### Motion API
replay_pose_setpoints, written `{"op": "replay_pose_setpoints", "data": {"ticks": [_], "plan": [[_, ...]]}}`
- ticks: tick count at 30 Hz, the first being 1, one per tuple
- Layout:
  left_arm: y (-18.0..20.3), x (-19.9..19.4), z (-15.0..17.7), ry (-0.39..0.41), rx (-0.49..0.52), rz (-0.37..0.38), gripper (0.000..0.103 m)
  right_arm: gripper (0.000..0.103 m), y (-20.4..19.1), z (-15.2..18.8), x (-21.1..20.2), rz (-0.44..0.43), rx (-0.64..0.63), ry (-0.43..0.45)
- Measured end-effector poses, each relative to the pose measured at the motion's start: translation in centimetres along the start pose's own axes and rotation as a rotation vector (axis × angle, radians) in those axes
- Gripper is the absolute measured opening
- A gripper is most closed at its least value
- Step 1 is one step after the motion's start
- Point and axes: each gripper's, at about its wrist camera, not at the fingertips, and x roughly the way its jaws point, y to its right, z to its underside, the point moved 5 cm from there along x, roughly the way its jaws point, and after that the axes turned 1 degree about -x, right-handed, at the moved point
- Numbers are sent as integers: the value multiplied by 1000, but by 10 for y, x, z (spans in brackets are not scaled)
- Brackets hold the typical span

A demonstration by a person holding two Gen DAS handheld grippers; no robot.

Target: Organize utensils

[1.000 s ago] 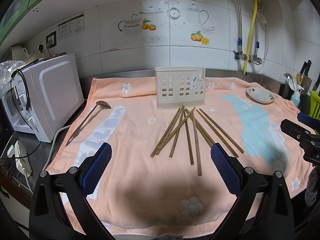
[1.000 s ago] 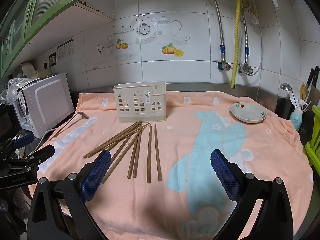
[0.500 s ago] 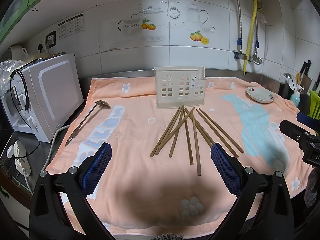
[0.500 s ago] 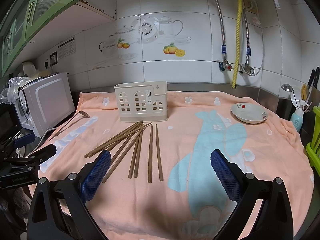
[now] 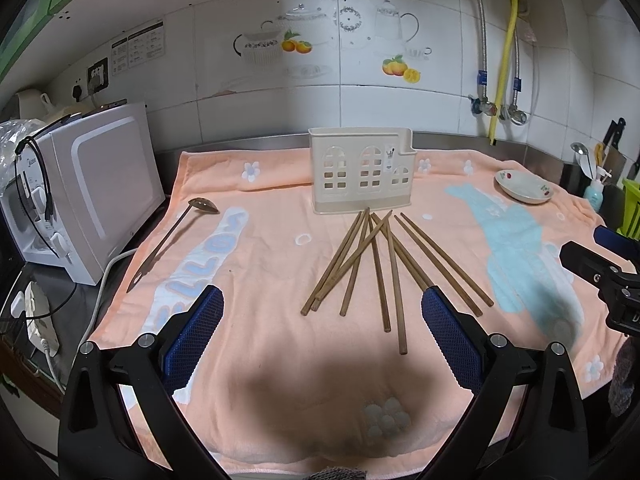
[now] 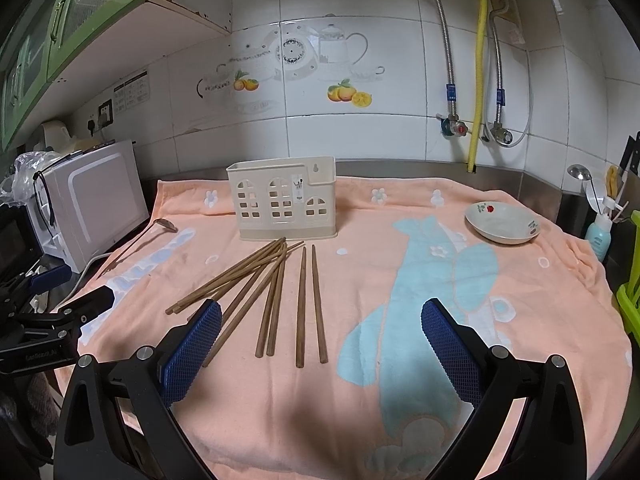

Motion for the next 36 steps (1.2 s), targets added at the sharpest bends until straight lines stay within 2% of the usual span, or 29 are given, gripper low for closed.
{"op": "replay_pose_setpoints", "data": {"ticks": [36], "plan": [[-9, 76, 13, -197, -11, -13, 98, 97, 3, 18, 80, 1, -6, -193]]}}
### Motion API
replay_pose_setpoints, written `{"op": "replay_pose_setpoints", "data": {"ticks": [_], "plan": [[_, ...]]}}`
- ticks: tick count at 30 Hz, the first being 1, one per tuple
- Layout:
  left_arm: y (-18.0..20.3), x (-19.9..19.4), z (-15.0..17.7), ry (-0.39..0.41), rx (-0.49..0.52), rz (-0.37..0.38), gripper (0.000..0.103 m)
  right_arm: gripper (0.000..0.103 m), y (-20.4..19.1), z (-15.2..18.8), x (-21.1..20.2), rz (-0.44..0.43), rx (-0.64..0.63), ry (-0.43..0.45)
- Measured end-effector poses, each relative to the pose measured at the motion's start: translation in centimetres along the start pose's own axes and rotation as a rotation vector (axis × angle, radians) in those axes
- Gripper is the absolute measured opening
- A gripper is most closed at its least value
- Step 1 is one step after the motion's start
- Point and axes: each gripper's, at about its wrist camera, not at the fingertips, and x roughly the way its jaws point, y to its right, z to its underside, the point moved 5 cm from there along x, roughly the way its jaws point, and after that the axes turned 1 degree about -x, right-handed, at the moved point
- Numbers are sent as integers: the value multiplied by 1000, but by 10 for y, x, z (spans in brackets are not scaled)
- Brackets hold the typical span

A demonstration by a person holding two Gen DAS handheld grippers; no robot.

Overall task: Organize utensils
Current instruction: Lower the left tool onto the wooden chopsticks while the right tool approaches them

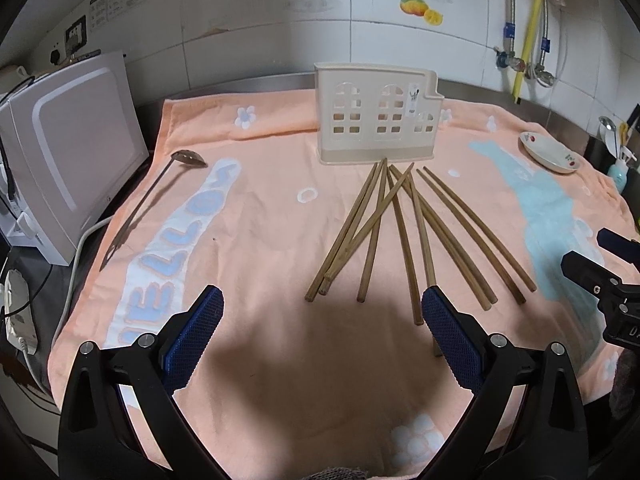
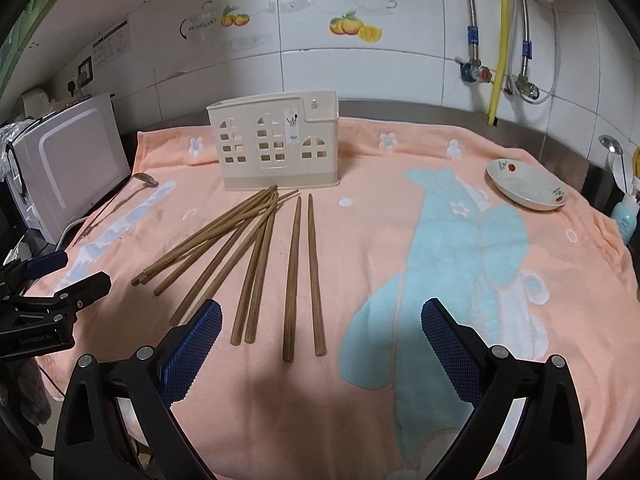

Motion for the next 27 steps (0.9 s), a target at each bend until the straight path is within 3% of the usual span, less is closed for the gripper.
{"op": "replay_pose_setpoints", "data": {"ticks": [16, 27], "plan": [[-10, 32, 0, -53, -23, -12, 96, 94, 8, 6, 31, 1, 24, -67], [-10, 46, -10, -33, 0, 57, 62, 77, 9, 11, 48, -19, 35, -111]]}}
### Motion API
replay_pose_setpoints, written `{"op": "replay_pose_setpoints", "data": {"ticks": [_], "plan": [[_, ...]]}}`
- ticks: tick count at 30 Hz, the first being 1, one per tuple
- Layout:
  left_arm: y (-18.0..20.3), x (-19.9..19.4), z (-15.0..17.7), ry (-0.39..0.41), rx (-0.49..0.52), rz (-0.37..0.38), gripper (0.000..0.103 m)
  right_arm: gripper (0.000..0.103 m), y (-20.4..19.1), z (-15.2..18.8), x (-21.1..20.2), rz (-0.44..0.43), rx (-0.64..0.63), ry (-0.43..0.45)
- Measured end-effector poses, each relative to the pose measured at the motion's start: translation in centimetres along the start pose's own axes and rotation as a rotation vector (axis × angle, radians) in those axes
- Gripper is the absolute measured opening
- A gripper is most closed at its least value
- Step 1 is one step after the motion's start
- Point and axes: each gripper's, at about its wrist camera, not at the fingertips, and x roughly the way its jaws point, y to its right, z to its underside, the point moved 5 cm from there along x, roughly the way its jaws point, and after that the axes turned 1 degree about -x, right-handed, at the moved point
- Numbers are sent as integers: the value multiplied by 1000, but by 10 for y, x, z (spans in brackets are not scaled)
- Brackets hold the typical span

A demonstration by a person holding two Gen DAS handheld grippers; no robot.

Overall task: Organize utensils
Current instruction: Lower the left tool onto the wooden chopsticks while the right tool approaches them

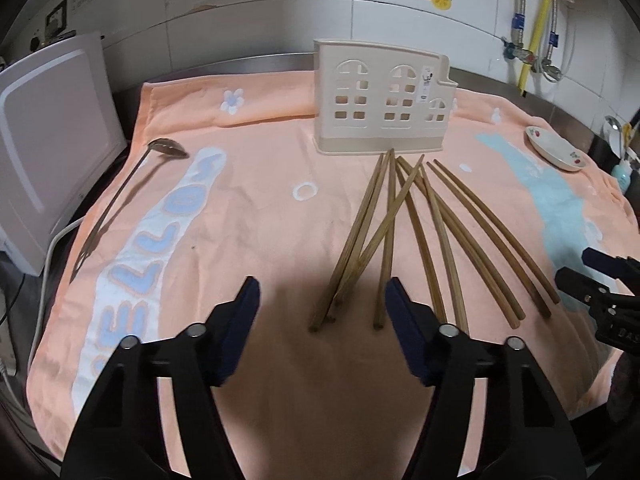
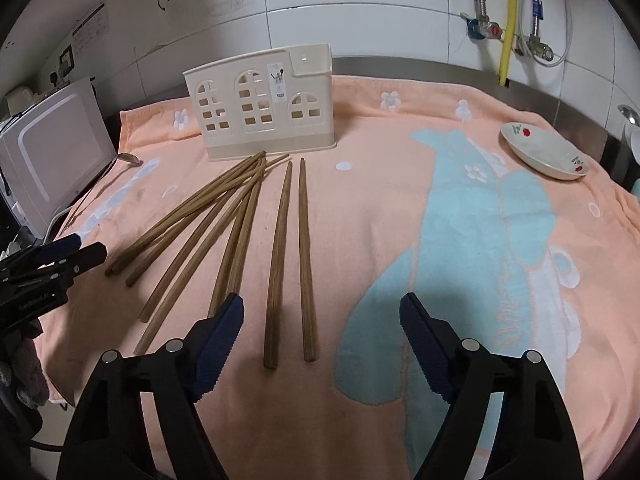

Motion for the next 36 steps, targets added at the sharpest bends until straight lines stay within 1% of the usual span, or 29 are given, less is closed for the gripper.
{"op": "replay_pose_setpoints", "data": {"ticks": [1, 2, 5, 7, 8, 10, 14, 18, 23, 25, 27, 28, 30, 36], "plan": [[0, 1, -1, 4, 4, 12, 59, 75, 0, 0, 1, -1, -1, -1], [0, 2, -1, 4, 10, 27, 58, 74, 0, 0, 2, -5, 1, -3], [2, 5, -4, 6, 30, 64, 49, 72, 0, 0, 5, -10, 3, -8], [6, 9, -8, 4, 62, 88, 41, 72, -1, 0, 7, -15, 2, -12], [7, 10, -8, 4, 71, 96, 39, 72, -2, 0, 7, -16, -1, -13], [11, 14, -10, -2, 103, 127, 32, 72, -3, 0, 9, -17, -5, -16], [20, 24, -10, -15, 184, 148, 26, 71, -4, 0, 10, -20, -4, -20], [25, 31, -10, -34, 219, 198, 19, 69, -7, 0, 14, -27, -7, -29], [27, 42, -8, -55, 241, 194, 18, 64, -8, 0, 20, -34, -7, -42], [25, 46, -8, -61, 242, 194, 16, 62, -8, -1, 21, -35, -4, -46], [24, 46, -9, -63, 240, 203, 15, 62, -9, -1, 23, -36, -3, -48], [25, 47, -9, -64, 239, 218, 12, 62, -9, 0, 23, -36, -3, -49], [25, 49, -9, -68, 249, 226, 10, 62, -10, 0, 25, -37, -3, -54], [30, 53, -9, -82, 296, 231, 9, 62, -10, 0, 28, -42, -6, -59]]}}
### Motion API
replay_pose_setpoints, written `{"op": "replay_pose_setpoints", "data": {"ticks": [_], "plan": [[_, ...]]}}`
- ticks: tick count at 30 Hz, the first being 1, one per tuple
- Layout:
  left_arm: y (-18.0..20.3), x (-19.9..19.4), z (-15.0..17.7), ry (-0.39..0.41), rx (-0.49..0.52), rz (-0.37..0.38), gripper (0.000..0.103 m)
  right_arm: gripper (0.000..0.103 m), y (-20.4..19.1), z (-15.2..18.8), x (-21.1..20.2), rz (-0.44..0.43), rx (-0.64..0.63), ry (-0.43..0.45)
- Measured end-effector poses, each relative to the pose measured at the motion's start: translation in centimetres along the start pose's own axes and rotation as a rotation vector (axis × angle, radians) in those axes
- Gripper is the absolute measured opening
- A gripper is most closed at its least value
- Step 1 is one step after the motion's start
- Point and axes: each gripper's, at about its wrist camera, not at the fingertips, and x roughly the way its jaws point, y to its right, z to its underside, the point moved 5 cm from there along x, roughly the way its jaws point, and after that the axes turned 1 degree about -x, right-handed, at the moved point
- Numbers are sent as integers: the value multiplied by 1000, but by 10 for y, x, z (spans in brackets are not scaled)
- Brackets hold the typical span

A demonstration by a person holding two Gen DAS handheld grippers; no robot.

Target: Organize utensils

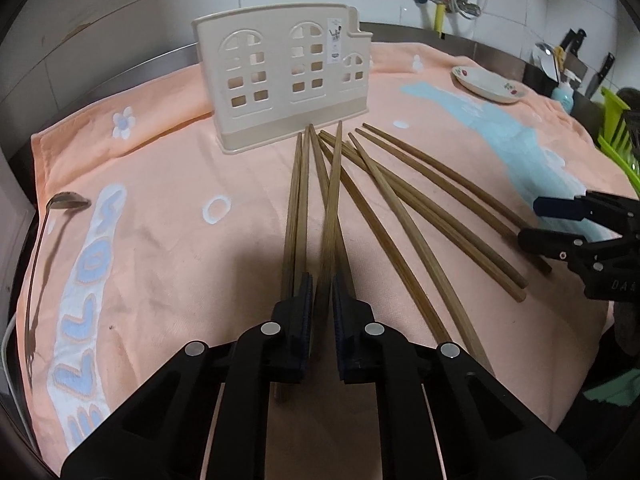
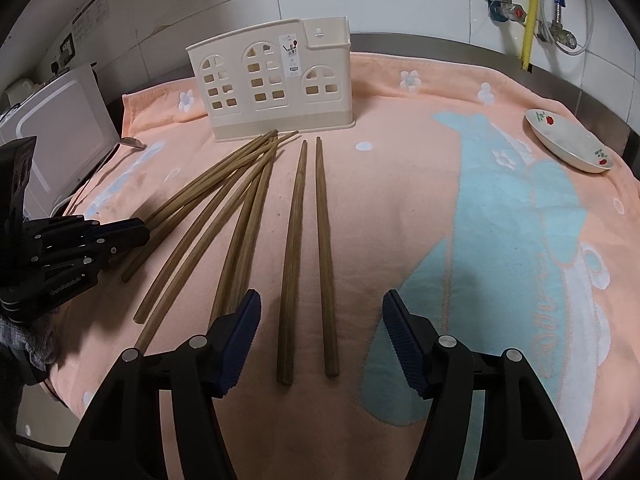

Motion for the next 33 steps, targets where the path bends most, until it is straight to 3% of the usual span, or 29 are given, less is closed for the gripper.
{"op": "replay_pose_setpoints", "data": {"ticks": [12, 21, 26, 33], "plan": [[0, 8, 0, -25, 23, 6, 8, 59, 2, 1, 5, -2, 5, -9], [0, -13, -8, 30, -10, -1, 6, 45, 4, 5, 1, -3, 11, 1], [0, -26, -13, 64, -39, 3, 6, 32, 2, 5, -2, -6, -5, 9], [0, -40, -20, 103, -73, 29, 6, 26, 0, 3, -3, -20, 4, 24]]}}
